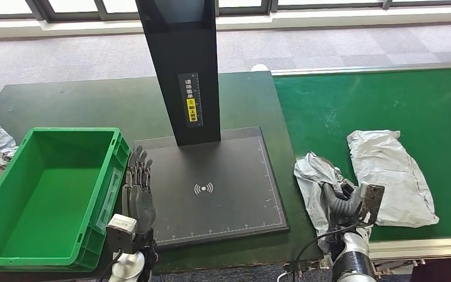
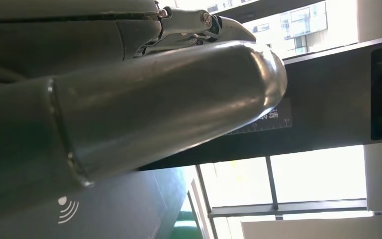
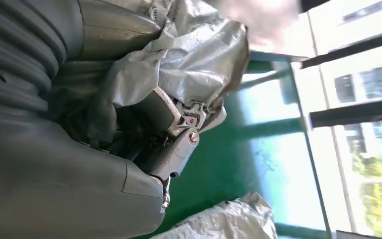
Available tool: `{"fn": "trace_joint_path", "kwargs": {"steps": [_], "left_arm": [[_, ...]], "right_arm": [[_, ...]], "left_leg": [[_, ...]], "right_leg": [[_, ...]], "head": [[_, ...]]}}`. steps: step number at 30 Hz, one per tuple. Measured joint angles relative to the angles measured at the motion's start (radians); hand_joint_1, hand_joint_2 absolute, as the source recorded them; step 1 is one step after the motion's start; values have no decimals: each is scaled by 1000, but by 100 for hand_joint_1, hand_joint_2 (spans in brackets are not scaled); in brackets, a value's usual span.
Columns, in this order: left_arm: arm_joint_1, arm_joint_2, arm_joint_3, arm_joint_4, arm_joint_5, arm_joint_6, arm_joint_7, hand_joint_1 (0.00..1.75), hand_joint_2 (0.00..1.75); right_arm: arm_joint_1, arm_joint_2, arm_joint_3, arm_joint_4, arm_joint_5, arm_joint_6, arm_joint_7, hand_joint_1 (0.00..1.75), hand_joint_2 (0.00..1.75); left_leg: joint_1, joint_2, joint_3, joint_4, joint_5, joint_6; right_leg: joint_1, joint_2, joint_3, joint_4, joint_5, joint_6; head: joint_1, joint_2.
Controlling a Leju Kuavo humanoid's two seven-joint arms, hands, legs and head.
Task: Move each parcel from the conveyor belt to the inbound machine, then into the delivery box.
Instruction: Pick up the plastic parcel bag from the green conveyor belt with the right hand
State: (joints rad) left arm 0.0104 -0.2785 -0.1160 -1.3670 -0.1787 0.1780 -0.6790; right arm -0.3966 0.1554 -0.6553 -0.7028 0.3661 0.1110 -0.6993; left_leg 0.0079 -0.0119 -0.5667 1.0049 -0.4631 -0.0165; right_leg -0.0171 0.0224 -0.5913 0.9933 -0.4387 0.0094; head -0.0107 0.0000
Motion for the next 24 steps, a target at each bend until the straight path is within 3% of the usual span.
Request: {"fn": "trace_joint_path", "kwargs": {"steps": [3,10,17,24], "left_arm": [[-1,0,0,5,0,-6,0,0,0],[-3,0,0,14,0,-16,0,0,0],[-19,0,0,35,-2,-35,0,0,0],[-45,-1,-1,62,1,-35,0,0,0]], "right_arm": [[29,18,18,-98,-121,43,-1,175,175],[81,45,75,-270,-198,60,-2,175,175],[119,104,210,-491,-230,-1,-3,175,175],[69,145,396,-524,-249,-39,-2,175,175]], "left_leg": [[0,0,0,0,0,0],[0,-1,-1,0,0,0],[0,0,-1,0,0,0],[0,0,-1,0,1,0]], "right_leg": [[0,0,0,0,0,0],[-1,-1,-1,0,0,0],[0,-1,-1,0,0,0],[0,0,-1,1,0,0]], "head": [[0,0],[0,0],[0,0],[0,0]]}}
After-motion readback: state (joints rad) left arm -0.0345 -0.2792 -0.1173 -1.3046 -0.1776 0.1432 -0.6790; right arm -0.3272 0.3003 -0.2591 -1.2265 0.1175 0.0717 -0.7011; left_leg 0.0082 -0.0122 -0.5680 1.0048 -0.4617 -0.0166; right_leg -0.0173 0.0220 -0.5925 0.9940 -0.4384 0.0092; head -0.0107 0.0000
